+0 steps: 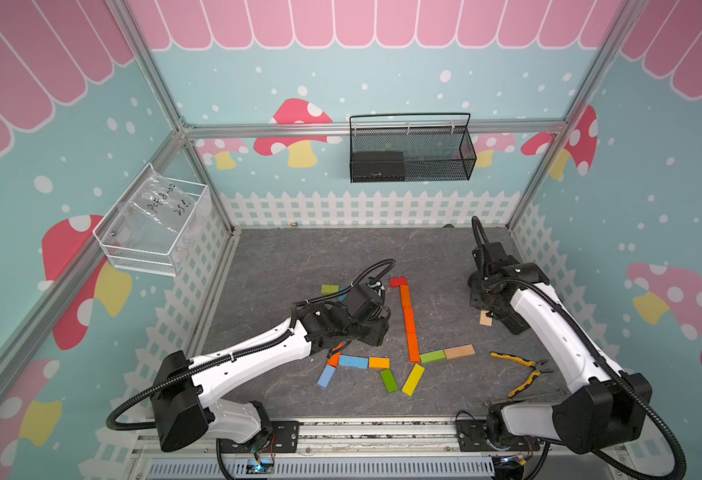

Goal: Assemble a giraffe with building blocks
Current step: Pick up the building block from the center of the board, then assemble the building block at the center of the board.

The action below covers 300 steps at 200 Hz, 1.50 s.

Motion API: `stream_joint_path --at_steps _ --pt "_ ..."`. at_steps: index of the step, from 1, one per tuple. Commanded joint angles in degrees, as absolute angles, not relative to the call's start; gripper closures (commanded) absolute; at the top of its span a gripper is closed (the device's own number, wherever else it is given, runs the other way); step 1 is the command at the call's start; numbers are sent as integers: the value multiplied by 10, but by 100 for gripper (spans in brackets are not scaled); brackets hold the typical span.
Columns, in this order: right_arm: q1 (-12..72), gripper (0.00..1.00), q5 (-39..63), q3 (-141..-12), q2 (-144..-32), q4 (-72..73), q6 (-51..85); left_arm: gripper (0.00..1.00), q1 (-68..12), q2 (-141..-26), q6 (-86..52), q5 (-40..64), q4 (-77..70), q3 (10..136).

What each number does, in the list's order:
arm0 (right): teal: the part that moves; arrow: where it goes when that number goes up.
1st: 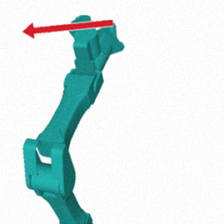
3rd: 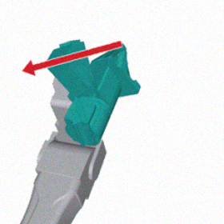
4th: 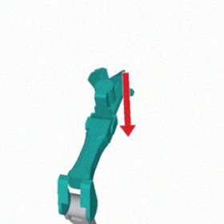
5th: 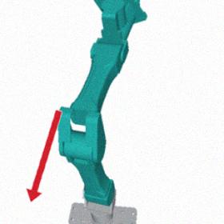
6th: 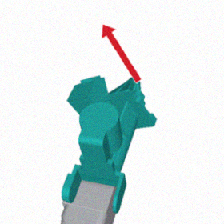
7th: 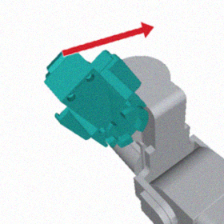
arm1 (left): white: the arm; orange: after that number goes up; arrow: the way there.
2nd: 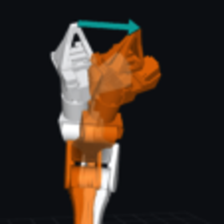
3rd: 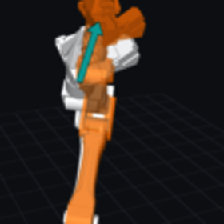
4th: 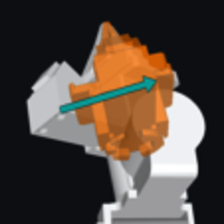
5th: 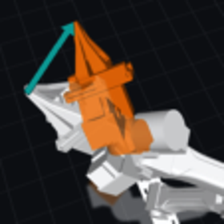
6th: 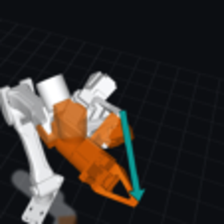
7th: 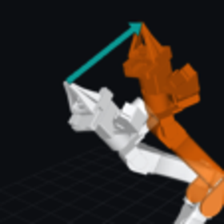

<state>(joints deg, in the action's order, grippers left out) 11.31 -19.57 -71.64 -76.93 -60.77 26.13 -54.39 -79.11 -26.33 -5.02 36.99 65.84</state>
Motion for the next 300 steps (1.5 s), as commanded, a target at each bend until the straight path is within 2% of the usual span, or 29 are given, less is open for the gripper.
stream_joint_path --at_steps 1,47,62,72,132,169,235,300 --pt "114 91 -204 -726 -761 -581 80 36 -540 -778 -256 -54 363 651" --pt "113 93 -133 -675 -729 -533 -140 36 -538 -776 -257 -52 359 651" --pt "113 100 -124 -630 -720 -522 -198 36 -537 -773 -258 -50 357 650" --pt "113 100 -119 -600 -708 -520 -236 36 -537 -769 -258 -49 356 649" --pt "92 100 -91 -431 -535 -568 -481 36 -537 -732 -267 -38 332 628" --pt "83 100 -32 -389 -516 -610 -480 35 -537 -711 -271 -34 322 618" --pt "83 100 -21 -387 -559 -609 -467 35 -538 -703 -273 -30 323 616" --pt "90 100 -85 -366 -624 -617 -514 35 -538 -695 -273 -31 322 613"
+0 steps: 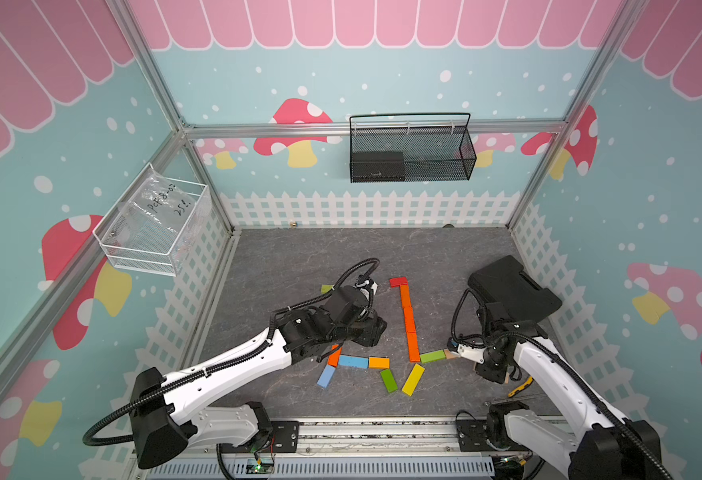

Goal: Assemble a giraffe with building blocks
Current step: Assemble the building block at the center of the board.

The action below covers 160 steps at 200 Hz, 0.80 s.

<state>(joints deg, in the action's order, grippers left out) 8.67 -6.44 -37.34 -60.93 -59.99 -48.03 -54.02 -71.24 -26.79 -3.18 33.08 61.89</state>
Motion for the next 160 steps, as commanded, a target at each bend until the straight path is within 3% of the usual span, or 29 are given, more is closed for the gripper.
stream_joint_path --at_steps 1,160 --pt "90 100 -86 -366 -625 -617 -514 35 -538 -695 -273 -31 321 613" --pt "91 93 -98 -428 -776 -566 -494 34 -548 -683 -266 -63 323 608"
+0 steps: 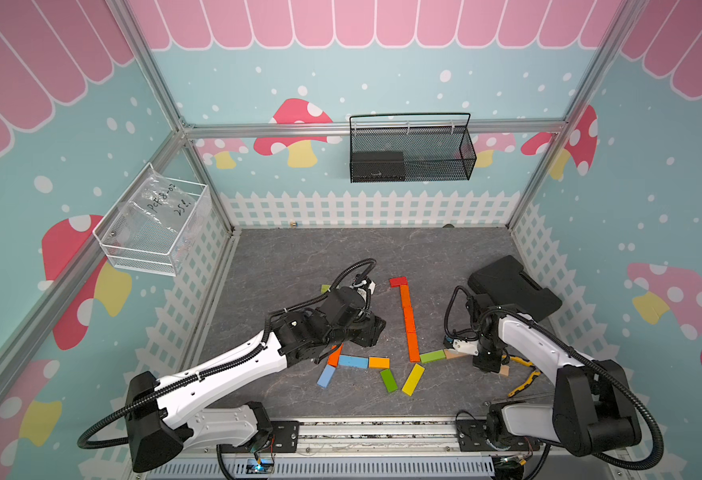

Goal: Assemble a giraffe with building blocks
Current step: Assemble the building block at the center of the board.

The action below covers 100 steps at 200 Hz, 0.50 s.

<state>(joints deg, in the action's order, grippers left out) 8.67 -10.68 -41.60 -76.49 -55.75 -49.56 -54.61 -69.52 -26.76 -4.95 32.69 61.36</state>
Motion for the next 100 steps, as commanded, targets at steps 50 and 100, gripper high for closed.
stream_joint_path --at_steps 50,100 --pt "101 87 -85 -424 -797 -560 -476 33 -548 -685 -264 -65 324 609" --pt "113 84 -79 -437 -828 -561 -436 33 -548 -686 -264 -70 324 609"
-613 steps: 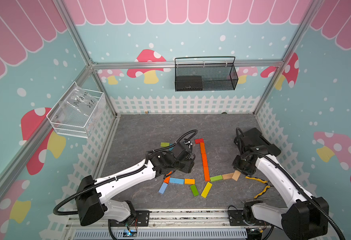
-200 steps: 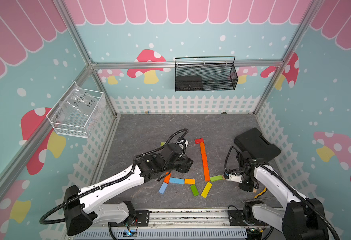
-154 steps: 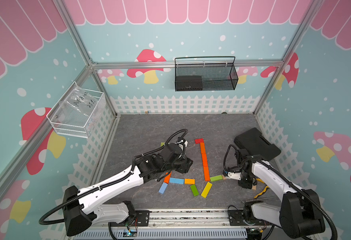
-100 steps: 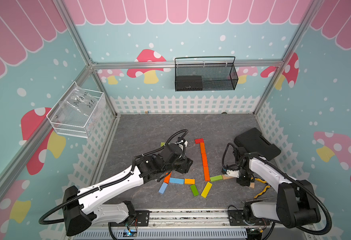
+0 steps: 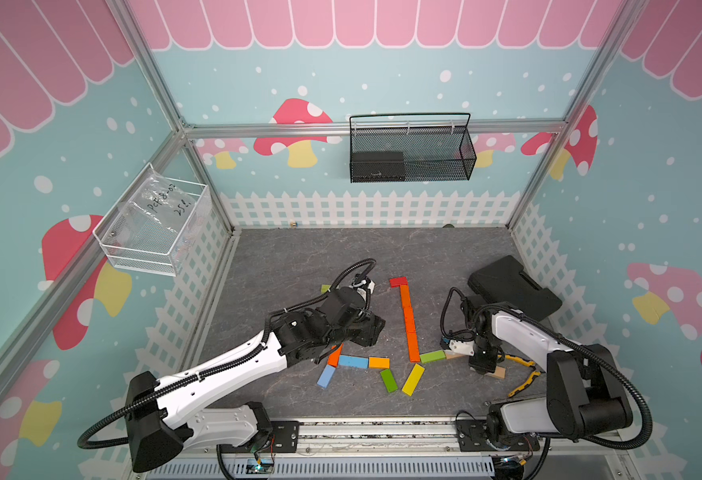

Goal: Assemble a giraffe with building blocks
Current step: Assemble the building block at the center of the board.

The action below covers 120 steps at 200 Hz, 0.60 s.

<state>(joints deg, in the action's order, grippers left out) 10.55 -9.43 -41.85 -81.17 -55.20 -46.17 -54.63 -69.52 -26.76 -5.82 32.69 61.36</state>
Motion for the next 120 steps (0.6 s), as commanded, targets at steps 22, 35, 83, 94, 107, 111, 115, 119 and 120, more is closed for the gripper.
stream_joint_path --at_steps 22,35,83,94,107,111,115,119,120 --pt "116 83 -75 -449 -841 -573 -415 33 -548 -686 -263 -71 325 609" --pt "118 82 -78 -447 -843 -574 -409 33 -548 -686 -263 -72 325 609" --pt "120 77 -80 -427 -833 -577 -396 33 -548 -688 -263 -73 325 609" --pt "120 74 -80 -426 -828 -580 -394 33 -548 -689 -263 -72 326 610" --pt "120 71 -79 -424 -825 -582 -389 33 -547 -689 -263 -72 326 609" --pt "120 70 -80 -423 -824 -583 -388 33 -548 -690 -263 -72 326 610" --pt "121 69 -80 -422 -824 -583 -387 33 -548 -690 -263 -72 326 611" --pt "121 68 -80 -421 -823 -583 -386 33 -547 -690 -263 -72 326 610" --pt "121 68 -80 -421 -823 -583 -385 33 -547 -690 -263 -72 326 610"
